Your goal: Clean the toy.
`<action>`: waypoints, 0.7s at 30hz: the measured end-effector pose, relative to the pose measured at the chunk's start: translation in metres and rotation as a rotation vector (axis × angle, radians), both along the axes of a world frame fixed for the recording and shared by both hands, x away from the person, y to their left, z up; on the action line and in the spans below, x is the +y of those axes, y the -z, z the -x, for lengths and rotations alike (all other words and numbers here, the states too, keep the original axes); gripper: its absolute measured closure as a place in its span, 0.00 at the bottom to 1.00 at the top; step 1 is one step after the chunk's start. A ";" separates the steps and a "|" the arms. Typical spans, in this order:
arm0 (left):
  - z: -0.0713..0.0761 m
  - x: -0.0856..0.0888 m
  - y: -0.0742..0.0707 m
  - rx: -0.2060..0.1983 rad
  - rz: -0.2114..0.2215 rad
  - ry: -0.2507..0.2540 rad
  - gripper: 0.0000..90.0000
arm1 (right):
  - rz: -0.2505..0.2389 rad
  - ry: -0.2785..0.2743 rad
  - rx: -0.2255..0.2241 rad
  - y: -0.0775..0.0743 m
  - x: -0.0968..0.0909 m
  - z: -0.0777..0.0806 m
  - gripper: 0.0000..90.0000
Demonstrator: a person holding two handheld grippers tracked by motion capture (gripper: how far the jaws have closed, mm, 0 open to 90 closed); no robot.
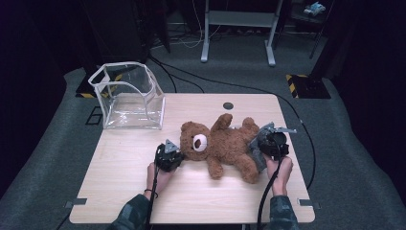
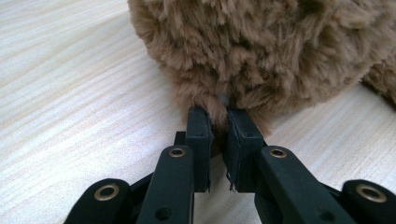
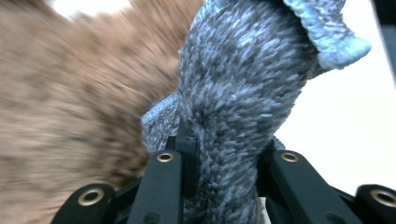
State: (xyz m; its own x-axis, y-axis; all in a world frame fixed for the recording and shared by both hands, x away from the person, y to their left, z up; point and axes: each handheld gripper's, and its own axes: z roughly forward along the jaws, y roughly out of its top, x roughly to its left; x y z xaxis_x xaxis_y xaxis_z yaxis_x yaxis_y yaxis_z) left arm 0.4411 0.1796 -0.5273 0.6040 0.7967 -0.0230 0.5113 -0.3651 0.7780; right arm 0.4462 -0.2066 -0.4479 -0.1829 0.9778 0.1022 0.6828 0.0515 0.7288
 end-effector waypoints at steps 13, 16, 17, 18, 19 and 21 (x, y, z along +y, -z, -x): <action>0.000 0.000 0.000 0.000 0.001 0.000 0.89 | 0.064 0.028 0.174 0.038 0.003 -0.037 0.81; 0.000 0.000 0.000 -0.002 -0.004 0.002 0.89 | 0.045 0.033 0.115 0.018 -0.003 -0.021 0.81; 0.000 0.000 0.000 -0.001 -0.003 0.002 0.89 | 0.042 0.020 0.077 0.009 -0.002 -0.014 0.81; 0.000 0.000 0.000 -0.002 -0.004 0.002 0.89 | 0.040 0.017 0.052 -0.001 0.001 -0.007 0.81; 0.000 0.000 0.000 -0.002 -0.010 0.005 0.89 | 0.036 -0.009 0.014 -0.011 0.003 0.000 0.81; 0.000 0.000 -0.001 0.002 -0.013 0.009 0.89 | 0.020 -0.059 -0.041 -0.029 0.014 0.011 0.81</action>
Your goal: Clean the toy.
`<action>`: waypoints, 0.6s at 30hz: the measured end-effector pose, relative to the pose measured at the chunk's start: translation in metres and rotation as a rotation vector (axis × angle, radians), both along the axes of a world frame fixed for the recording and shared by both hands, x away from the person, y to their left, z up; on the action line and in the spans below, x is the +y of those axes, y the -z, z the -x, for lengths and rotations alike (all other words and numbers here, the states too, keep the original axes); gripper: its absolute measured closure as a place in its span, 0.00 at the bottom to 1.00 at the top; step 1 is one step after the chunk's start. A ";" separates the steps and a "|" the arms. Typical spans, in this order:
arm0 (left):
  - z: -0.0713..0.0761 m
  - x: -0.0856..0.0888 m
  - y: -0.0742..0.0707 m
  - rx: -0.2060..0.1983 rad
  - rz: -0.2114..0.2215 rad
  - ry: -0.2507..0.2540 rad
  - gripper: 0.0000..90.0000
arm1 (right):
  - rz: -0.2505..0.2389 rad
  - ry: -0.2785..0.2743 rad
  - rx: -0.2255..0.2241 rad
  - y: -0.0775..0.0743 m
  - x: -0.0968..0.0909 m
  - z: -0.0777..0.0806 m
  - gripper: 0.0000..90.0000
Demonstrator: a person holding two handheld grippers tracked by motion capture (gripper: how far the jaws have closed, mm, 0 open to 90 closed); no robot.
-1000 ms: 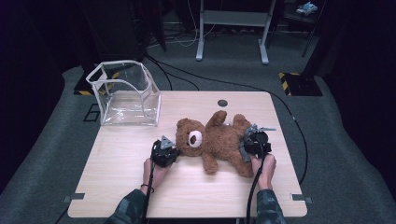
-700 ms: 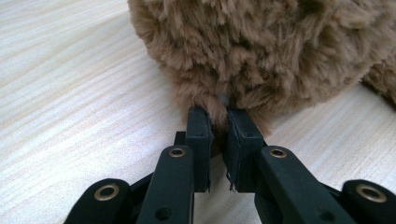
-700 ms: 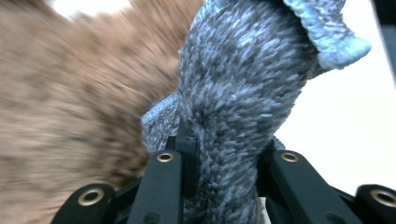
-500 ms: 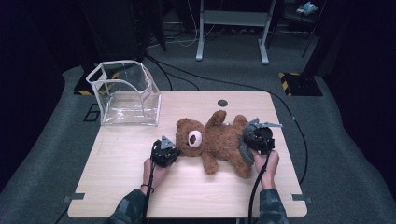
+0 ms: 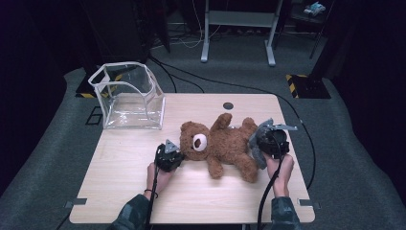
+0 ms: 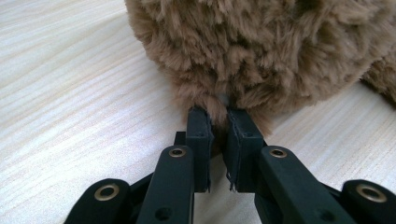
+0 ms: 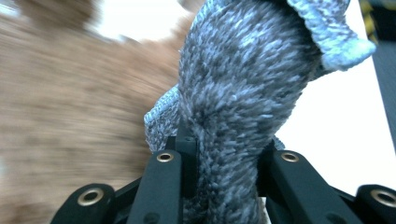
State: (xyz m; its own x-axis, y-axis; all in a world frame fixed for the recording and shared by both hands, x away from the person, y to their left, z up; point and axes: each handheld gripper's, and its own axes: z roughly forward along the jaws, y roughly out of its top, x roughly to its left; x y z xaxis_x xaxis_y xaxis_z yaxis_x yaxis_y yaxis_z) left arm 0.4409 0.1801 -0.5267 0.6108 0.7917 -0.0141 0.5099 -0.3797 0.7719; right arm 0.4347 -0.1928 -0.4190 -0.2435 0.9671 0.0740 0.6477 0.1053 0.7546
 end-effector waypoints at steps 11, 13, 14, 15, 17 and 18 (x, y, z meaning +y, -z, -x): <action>0.000 0.000 0.000 0.001 0.008 -0.004 0.89 | 0.019 -0.116 0.046 0.022 0.045 0.000 0.81; 0.000 0.000 0.000 -0.003 0.003 -0.004 0.89 | 0.053 -0.074 0.084 0.027 0.038 0.003 0.81; 0.000 0.000 0.001 -0.007 0.006 -0.002 0.89 | 0.063 -0.069 0.093 0.030 0.033 0.003 0.81; 0.000 0.000 0.001 -0.008 0.005 -0.002 0.89 | 0.067 -0.063 0.107 0.035 0.027 0.003 0.82; 0.000 0.000 0.001 -0.007 0.005 -0.002 0.89 | 0.077 -0.048 0.137 0.044 0.016 0.005 0.82; 0.000 0.000 0.001 -0.007 0.005 -0.002 0.89 | 0.083 -0.032 0.151 0.046 0.011 0.006 0.82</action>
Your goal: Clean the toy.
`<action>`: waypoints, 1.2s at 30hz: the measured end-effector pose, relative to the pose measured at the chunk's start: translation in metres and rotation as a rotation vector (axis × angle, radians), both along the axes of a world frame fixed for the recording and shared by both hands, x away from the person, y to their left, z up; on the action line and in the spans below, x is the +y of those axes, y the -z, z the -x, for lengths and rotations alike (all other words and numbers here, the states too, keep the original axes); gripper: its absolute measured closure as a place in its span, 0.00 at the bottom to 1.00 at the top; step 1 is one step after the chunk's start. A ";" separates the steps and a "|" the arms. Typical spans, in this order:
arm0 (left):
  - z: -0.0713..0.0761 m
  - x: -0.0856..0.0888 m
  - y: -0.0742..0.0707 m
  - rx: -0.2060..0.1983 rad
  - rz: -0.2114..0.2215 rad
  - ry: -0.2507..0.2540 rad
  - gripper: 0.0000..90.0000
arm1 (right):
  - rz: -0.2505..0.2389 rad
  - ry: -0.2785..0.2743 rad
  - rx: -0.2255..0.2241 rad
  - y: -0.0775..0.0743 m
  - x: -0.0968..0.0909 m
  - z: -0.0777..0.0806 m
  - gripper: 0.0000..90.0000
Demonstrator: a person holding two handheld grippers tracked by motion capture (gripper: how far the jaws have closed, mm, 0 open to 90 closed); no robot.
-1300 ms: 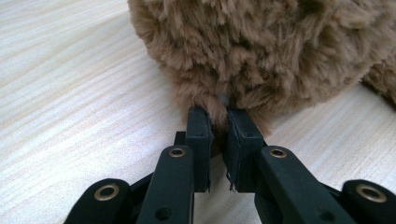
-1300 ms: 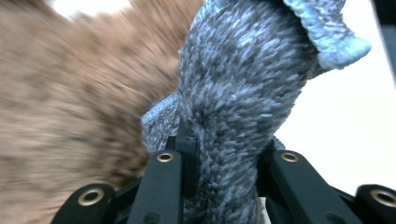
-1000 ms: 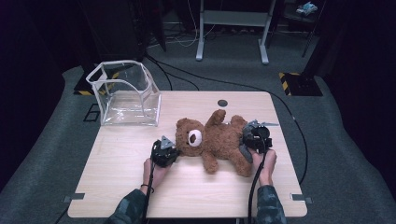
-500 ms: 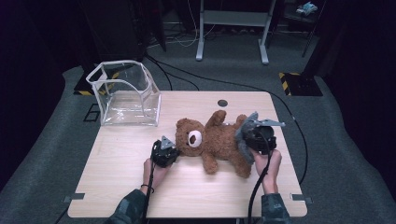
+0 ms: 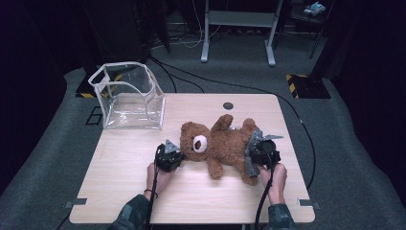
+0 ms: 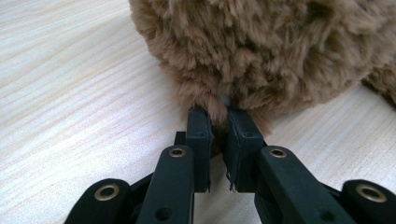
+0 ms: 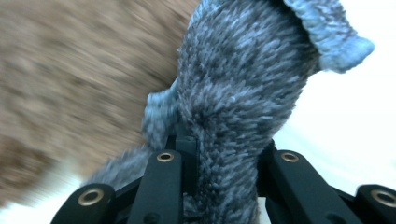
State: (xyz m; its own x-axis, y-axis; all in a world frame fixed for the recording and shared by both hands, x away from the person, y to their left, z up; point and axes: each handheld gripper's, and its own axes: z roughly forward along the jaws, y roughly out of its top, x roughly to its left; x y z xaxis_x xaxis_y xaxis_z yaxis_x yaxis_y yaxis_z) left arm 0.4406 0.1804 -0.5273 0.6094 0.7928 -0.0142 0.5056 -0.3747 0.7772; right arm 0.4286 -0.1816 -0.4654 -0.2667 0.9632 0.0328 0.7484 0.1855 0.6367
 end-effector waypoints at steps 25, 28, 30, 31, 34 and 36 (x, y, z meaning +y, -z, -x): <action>0.000 0.000 -0.001 0.005 -0.009 0.001 0.89 | 0.052 0.008 0.042 0.009 -0.014 0.033 0.81; 0.000 0.000 -0.001 0.005 -0.010 0.001 0.89 | 0.077 0.004 0.069 0.011 -0.021 0.043 0.81; 0.000 0.000 -0.001 0.005 -0.009 0.001 0.89 | 0.051 0.032 0.027 0.003 -0.023 0.053 0.81; 0.000 0.000 -0.001 0.005 -0.010 0.001 0.89 | 0.045 0.035 0.006 -0.001 -0.024 0.056 0.81; 0.000 0.000 -0.001 0.005 -0.010 0.001 0.89 | 0.002 0.028 -0.058 -0.011 -0.020 0.065 0.80; 0.000 0.000 -0.001 0.005 -0.009 0.001 0.89 | -0.003 0.015 -0.048 -0.010 -0.014 0.067 0.81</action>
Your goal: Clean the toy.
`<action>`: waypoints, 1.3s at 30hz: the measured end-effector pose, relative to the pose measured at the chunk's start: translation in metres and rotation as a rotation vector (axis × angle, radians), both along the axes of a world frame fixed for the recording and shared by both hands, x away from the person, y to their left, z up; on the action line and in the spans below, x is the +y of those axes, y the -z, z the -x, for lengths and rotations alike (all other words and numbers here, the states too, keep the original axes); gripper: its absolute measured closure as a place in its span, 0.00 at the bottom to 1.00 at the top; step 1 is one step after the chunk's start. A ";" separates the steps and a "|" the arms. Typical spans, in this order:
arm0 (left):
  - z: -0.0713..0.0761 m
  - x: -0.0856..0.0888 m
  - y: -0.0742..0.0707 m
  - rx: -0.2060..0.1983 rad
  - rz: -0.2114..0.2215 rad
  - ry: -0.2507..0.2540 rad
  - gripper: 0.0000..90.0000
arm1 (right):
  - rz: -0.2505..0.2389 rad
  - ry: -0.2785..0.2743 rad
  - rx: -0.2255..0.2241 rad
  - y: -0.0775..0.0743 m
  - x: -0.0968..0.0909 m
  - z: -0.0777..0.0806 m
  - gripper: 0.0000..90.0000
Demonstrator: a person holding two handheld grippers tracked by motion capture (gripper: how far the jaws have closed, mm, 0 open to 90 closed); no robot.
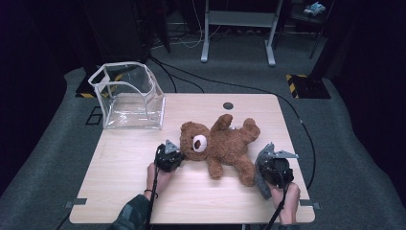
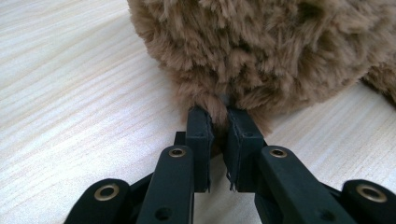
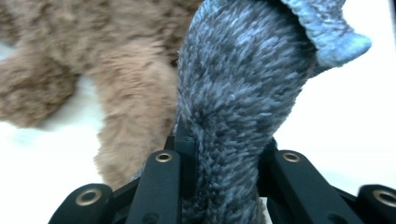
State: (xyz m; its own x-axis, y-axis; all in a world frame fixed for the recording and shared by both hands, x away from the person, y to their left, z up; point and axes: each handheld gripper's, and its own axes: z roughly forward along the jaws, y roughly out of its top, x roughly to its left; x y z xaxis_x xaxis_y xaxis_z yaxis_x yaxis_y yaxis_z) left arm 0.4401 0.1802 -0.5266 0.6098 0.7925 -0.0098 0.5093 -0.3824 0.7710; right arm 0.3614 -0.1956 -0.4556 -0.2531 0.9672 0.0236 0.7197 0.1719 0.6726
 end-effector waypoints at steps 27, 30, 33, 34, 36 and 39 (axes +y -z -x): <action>0.000 0.000 0.000 -0.002 0.001 -0.001 0.89 | 0.007 -0.113 0.007 0.008 0.049 -0.010 0.81; 0.000 0.000 0.000 -0.002 0.002 -0.001 0.89 | 0.030 -0.085 0.021 0.008 0.038 -0.001 0.81; 0.000 0.000 0.000 -0.002 0.002 -0.001 0.89 | 0.064 -0.040 0.034 0.010 0.023 0.006 0.81; 0.000 0.000 0.000 -0.002 0.002 -0.001 0.89 | 0.065 -0.026 0.037 0.011 0.019 0.008 0.81; 0.000 0.000 0.000 -0.003 0.001 -0.001 0.89 | 0.058 -0.028 0.018 0.008 0.018 0.012 0.80; 0.000 0.000 0.000 -0.003 0.001 -0.002 0.89 | 0.074 -0.087 -0.054 -0.003 0.036 0.016 0.80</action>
